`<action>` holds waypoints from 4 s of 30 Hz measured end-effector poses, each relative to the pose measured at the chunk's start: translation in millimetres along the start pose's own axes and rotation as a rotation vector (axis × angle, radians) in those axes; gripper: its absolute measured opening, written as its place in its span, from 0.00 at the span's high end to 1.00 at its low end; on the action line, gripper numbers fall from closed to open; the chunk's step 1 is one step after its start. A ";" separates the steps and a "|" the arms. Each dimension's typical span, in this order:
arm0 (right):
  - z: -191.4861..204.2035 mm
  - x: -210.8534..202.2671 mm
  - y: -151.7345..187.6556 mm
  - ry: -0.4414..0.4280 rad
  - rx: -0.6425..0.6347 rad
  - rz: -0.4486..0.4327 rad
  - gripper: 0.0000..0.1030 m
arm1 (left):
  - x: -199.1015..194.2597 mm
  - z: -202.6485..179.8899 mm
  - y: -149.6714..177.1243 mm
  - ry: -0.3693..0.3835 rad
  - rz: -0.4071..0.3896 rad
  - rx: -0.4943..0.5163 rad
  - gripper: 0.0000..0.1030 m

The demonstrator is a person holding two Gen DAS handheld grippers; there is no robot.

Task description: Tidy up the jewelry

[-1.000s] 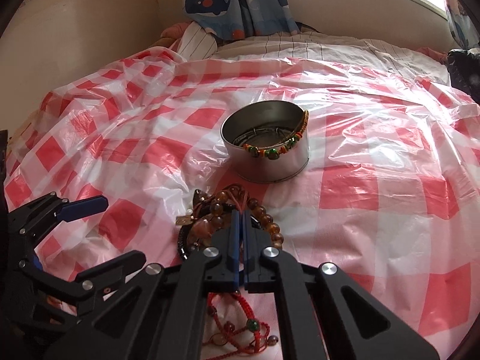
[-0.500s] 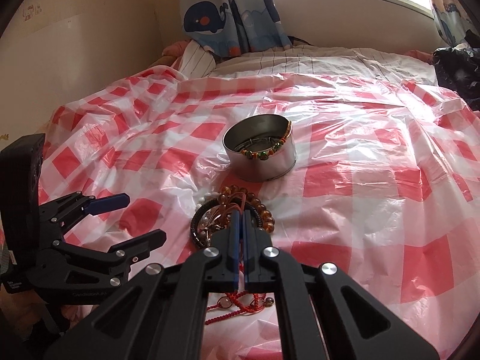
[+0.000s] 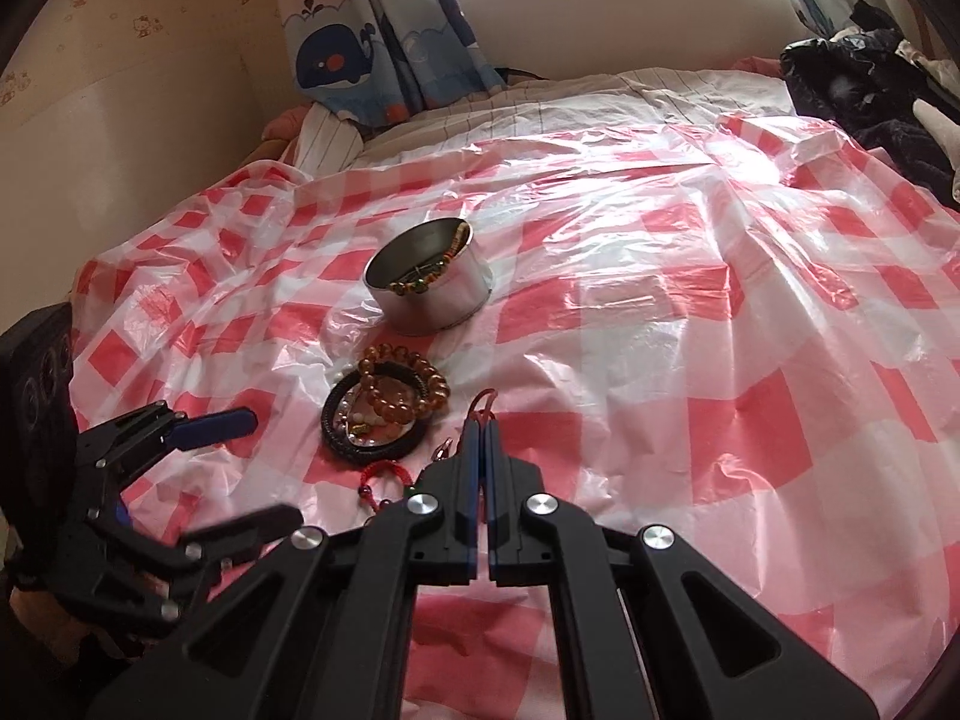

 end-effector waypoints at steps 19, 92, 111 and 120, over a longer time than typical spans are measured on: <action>-14.1 38.2 27.4 0.143 -0.074 0.141 0.48 | -10.8 7.9 15.8 0.158 0.055 -0.109 0.97; 99.1 121.1 -98.0 -0.169 -0.254 0.056 0.59 | 51.3 160.0 -112.2 -0.073 -0.140 -0.433 0.95; 60.1 119.0 -75.1 -0.225 -0.025 0.183 0.46 | 21.5 157.9 -56.6 -0.129 -0.043 -0.450 0.59; 44.4 130.8 -75.0 -0.184 0.034 0.195 0.75 | 15.1 146.7 -53.8 -0.110 -0.053 -0.433 0.56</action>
Point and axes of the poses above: each gripper's, at about its wrist camera, not at the fingertips, and x roughly the way its jaws point, z to its left, y to its underside, the point moved 10 cm from there along x, roughly the way its jaws point, and after that the axes turned 10 degrees about x, right-handed, at the moved point
